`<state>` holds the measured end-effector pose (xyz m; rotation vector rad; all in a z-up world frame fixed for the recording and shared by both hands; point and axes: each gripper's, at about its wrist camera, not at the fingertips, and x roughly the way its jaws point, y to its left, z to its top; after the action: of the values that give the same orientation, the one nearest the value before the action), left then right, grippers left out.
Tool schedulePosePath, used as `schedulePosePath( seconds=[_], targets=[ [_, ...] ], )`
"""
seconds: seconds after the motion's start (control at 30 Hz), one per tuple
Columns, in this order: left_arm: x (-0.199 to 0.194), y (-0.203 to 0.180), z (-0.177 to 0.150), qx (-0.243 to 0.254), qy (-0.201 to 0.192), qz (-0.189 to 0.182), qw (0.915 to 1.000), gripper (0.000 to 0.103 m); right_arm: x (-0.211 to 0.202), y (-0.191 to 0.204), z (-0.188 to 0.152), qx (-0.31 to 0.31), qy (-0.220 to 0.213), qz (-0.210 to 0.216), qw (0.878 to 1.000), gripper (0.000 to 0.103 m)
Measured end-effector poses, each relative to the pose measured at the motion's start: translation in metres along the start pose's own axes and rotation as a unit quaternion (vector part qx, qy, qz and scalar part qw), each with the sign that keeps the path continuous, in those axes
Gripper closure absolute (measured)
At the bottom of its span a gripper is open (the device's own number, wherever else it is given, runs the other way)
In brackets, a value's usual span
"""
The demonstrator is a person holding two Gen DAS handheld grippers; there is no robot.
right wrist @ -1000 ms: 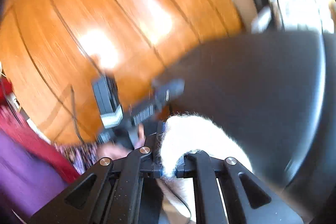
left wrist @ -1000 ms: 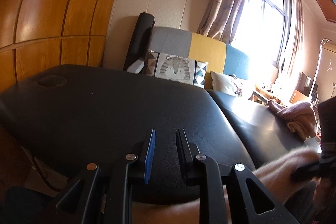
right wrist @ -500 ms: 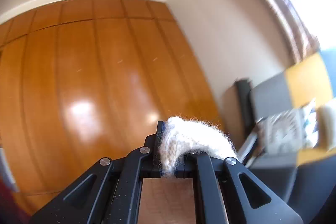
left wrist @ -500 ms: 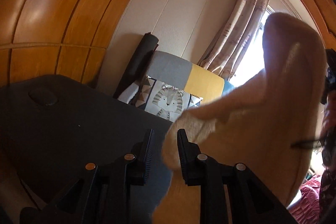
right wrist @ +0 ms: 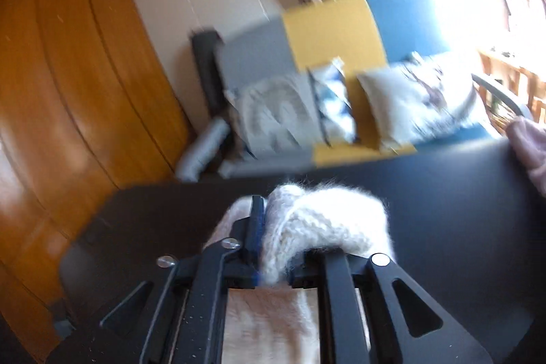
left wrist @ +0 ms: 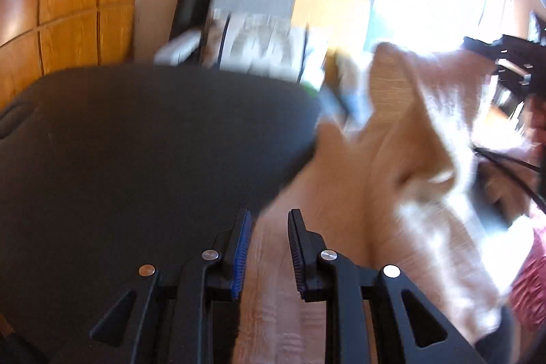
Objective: Fold clothes
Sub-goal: 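Grasp the sweater fabric with the left gripper while the right lowers it onto the table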
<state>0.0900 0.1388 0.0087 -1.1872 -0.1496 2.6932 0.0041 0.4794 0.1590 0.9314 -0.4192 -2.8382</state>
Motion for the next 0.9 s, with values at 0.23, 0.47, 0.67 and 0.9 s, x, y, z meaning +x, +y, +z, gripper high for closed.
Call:
schedulePosePath(
  seconds=[0.23,0.47,0.67,0.9],
  targets=[
    [0.017,-0.020,-0.009,0.053,-0.015,0.054,0.9970,0.080,-0.008,-0.046,-0.071,0.010,0.021,-0.080,0.997,0.052],
    [0.051,-0.028,0.037,0.074,0.016,0.072,0.9945,0.080,-0.051,-0.021,-0.113,0.009,0.054,-0.025,0.998,0.034],
    [0.099,-0.033,0.090,0.152,0.020,0.130,0.9796,0.080,-0.030,0.014,-0.152,-0.039,0.107,-0.037,0.993,0.034],
    [0.054,-0.036,0.088,0.106,0.038,0.080,0.9905,0.080,0.002,0.050,-0.165,-0.066,0.146,0.008,0.987,0.034]
  ],
)
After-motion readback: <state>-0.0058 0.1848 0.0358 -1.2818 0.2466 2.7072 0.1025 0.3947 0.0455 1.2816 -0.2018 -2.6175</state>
